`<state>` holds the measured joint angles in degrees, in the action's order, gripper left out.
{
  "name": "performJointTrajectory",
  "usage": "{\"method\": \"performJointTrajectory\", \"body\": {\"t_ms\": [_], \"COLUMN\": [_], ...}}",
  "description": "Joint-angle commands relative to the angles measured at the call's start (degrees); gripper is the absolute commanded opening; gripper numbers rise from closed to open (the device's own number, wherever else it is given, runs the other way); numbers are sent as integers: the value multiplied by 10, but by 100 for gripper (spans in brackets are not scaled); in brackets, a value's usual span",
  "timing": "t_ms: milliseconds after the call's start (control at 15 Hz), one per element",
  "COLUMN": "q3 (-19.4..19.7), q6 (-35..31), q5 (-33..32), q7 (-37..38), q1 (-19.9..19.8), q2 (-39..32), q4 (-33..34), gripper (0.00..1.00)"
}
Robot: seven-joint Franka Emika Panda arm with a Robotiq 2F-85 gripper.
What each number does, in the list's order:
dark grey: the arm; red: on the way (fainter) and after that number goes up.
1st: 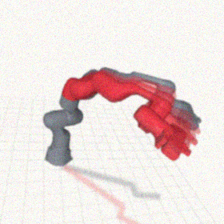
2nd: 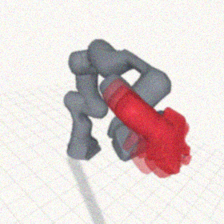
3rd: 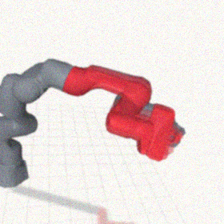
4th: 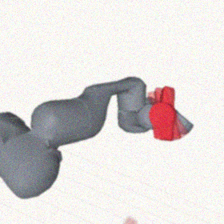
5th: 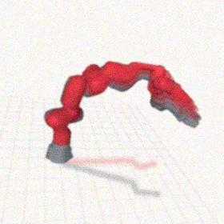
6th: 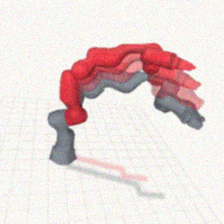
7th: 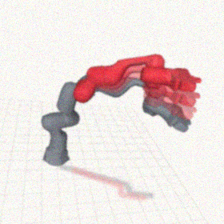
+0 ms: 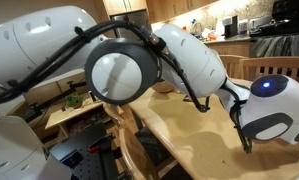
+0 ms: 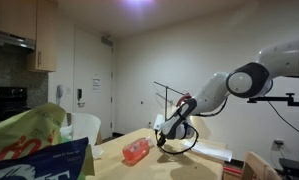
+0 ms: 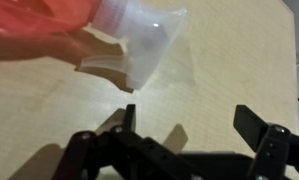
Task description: Move the piece of tissue at the right to the left
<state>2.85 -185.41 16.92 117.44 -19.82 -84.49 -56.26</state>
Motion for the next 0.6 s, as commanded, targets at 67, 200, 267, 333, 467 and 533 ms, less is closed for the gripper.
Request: {"method": "performJointTrajectory", "body": {"t_ms": [67, 200, 267, 333, 467, 533], "q3": [42, 38, 55, 59, 141, 191], "q6": [25, 30, 29, 24, 10, 3], "q5": [-7, 24, 7, 8, 35, 50], "q7": [-4, -39, -10, -12, 31, 58], "q1": [16, 20, 28, 31, 75, 101], "q2": [6, 0, 4, 2, 0, 0], "q4": [-2, 11, 3, 5, -4, -14], "gripper": [100, 100, 100, 100, 100, 100]}}
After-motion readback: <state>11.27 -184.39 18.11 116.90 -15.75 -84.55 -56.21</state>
